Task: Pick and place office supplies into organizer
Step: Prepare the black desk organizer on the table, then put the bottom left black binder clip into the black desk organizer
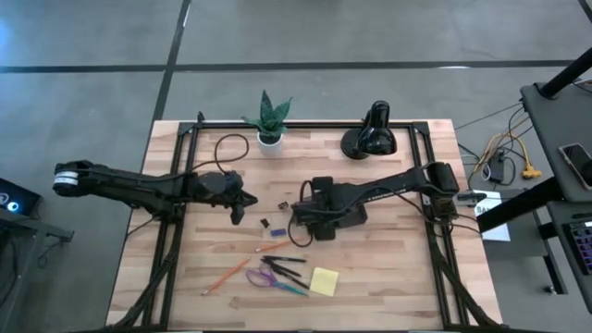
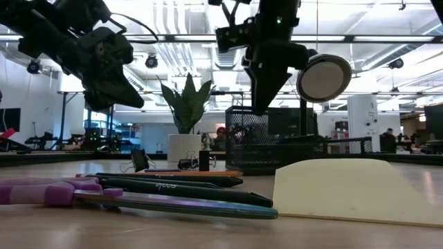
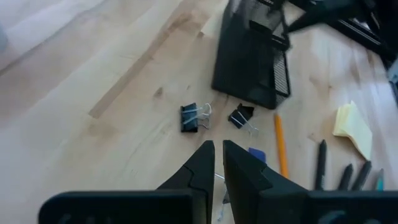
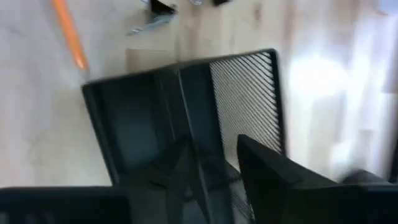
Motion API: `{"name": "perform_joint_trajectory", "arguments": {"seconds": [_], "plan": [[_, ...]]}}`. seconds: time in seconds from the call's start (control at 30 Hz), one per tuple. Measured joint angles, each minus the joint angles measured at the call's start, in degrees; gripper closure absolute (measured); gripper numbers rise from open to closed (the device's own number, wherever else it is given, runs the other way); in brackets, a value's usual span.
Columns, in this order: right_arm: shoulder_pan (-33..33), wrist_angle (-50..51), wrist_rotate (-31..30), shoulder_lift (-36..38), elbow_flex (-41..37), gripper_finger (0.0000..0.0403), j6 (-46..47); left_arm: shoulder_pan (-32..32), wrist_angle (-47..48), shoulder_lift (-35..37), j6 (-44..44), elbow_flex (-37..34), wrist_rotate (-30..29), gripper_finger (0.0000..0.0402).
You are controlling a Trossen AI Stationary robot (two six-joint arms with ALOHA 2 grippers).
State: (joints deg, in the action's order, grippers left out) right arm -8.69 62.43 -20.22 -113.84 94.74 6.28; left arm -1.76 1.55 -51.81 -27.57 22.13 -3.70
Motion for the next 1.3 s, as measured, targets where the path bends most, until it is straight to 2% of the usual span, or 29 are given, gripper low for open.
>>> {"name": "perform_joint_trajectory", "arguments": {"seconds": [0.13, 0.2, 0.27, 0.37, 0.43, 0.53, 0.73, 0.93, 1.1, 1.3], "plan": [[-0.3, 4.9, -0.9, 1.3, 4.7, 0.0235, 0.0, 0.0, 0.6, 0.0, 0.4, 0.0, 3.1, 0.0385], [-1.5, 5.2, -1.0, 1.8, 8.0, 0.0223, -3.0, 0.1, 1.5, 0.0, 2.4, 0.0, 5.2, 0.0385], [-3.2, 2.6, -0.6, 1.9, 11.0, 0.0215, -8.5, 0.4, 1.7, 0.0, 4.1, 0.0, 6.8, 0.0385], [-4.7, -6.1, 5.3, 0.3, 12.5, 0.0207, -20.4, 1.0, 1.8, 0.1, 6.3, 0.0, 8.8, 0.0385], [-4.8, -10.4, 8.1, -2.5, 12.8, 0.0204, -26.9, 1.5, 2.2, 0.2, 7.0, 0.0, 9.8, 0.0385], [-4.4, -11.2, 8.1, -8.1, 14.4, 0.0204, -32.2, 2.4, 3.3, 0.4, 6.9, 0.0, 10.7, 0.0385], [-3.0, -6.3, 4.6, -17.2, 22.4, 0.0204, -28.7, 4.7, 8.2, 1.6, 5.4, 0.0, 10.8, 0.0385], [-2.0, -1.9, 5.3, -23.0, 29.7, 0.0204, -23.2, 6.5, 11.6, 4.8, 3.9, 0.0, 10.7, 0.0385], [-1.8, 3.4, 5.3, -24.6, 30.8, 0.0204, -18.2, 7.8, 13.4, 8.7, 3.9, 0.0, 9.9, 0.0385], [-0.9, 3.5, 5.7, -24.5, 30.5, 0.0204, -13.3, 8.2, 14.5, 12.9, 3.9, -1.1, 9.1, 0.0385]]}}
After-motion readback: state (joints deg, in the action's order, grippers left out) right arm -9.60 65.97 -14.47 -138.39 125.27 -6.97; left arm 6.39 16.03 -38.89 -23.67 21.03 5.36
